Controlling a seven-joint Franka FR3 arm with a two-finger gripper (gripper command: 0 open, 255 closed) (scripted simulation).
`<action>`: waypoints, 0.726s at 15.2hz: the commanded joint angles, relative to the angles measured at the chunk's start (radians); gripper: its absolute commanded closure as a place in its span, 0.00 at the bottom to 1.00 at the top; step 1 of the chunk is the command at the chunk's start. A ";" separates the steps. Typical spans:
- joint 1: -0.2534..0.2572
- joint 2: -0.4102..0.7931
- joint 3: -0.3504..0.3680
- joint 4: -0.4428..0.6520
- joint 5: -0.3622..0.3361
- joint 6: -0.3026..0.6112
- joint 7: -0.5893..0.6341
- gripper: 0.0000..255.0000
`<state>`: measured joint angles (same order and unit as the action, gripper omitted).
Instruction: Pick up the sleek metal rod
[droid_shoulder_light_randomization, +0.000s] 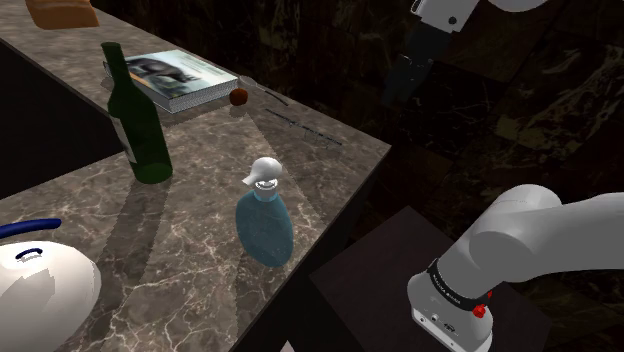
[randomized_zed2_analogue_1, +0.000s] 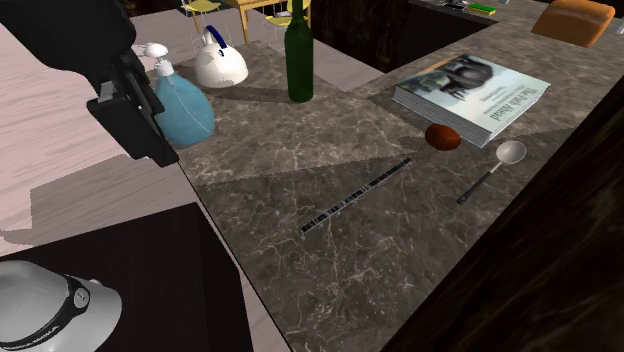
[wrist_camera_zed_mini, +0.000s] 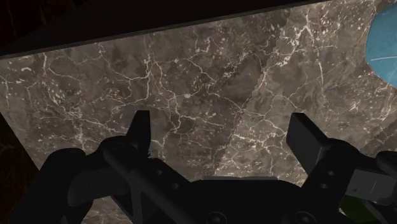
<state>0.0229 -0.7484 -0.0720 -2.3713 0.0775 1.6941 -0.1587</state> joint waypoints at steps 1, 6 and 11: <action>0.000 0.000 0.000 0.000 0.000 0.000 0.000 0.00; 0.012 0.189 -0.002 0.048 -0.015 0.120 -0.034 0.00; 0.023 0.387 -0.003 0.128 -0.028 0.217 -0.063 0.00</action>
<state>0.0455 -0.4066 -0.0713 -2.2576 0.0538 1.8847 -0.2103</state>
